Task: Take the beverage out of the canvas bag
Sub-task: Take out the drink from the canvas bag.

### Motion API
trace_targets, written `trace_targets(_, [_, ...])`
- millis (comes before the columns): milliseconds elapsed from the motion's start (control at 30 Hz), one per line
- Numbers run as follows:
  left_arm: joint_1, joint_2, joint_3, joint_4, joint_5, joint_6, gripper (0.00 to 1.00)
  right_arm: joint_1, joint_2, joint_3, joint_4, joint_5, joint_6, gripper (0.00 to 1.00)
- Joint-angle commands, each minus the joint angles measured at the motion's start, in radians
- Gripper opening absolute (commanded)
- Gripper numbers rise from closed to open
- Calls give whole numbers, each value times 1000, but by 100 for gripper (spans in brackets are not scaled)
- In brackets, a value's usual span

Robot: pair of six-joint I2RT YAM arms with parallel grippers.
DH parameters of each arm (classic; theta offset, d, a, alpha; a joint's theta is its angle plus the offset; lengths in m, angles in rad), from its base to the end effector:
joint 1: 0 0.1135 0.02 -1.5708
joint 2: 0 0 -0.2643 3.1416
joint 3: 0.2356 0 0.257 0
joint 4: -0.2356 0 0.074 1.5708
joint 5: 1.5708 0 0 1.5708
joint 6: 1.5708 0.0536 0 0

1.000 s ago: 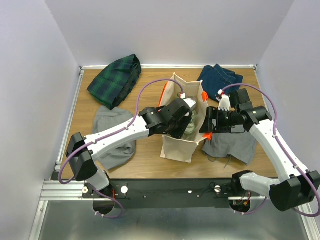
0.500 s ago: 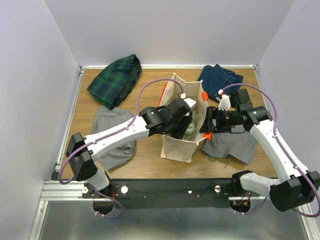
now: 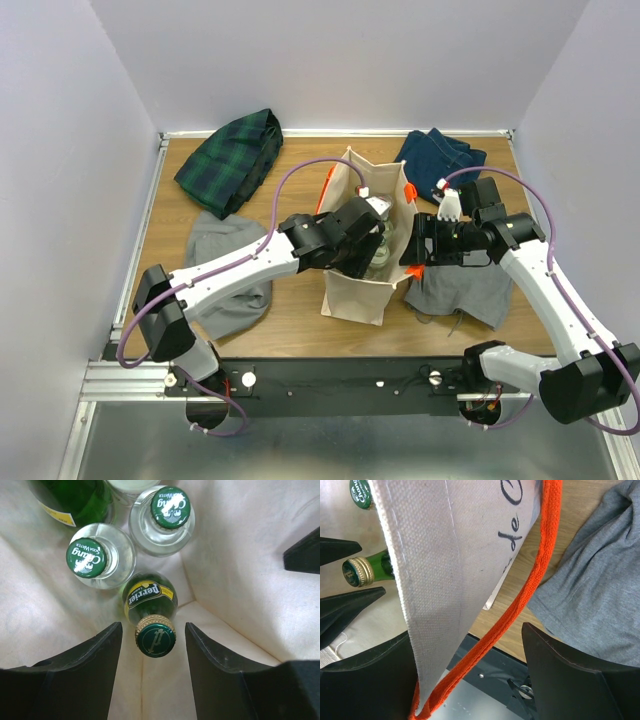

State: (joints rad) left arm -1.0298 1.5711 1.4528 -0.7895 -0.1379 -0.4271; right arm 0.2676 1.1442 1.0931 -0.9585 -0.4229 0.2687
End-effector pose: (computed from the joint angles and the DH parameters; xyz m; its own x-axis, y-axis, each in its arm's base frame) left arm 0.1884 -0.2993 0.3077 -0.7031 0.3736 -0.6051 0.5650 0.8101 -0.1563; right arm 0.2147 0.0817 0.2972 -0.9071 0.0023 -0.4209 -0.2188 0.8516 0.4763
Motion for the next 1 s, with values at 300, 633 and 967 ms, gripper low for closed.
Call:
trace_targets(300, [-4, 32, 18, -71, -38, -16, 67, 2, -8, 30, 15, 33, -13, 85])
trace_targets(633, [-3, 33, 20, -77, -35, -12, 69, 4, -4, 28, 18, 35, -13, 85])
trace_targets(967, [-4, 44, 18, -79, -26, -10, 67, 4, -6, 27, 17, 35, -13, 85])
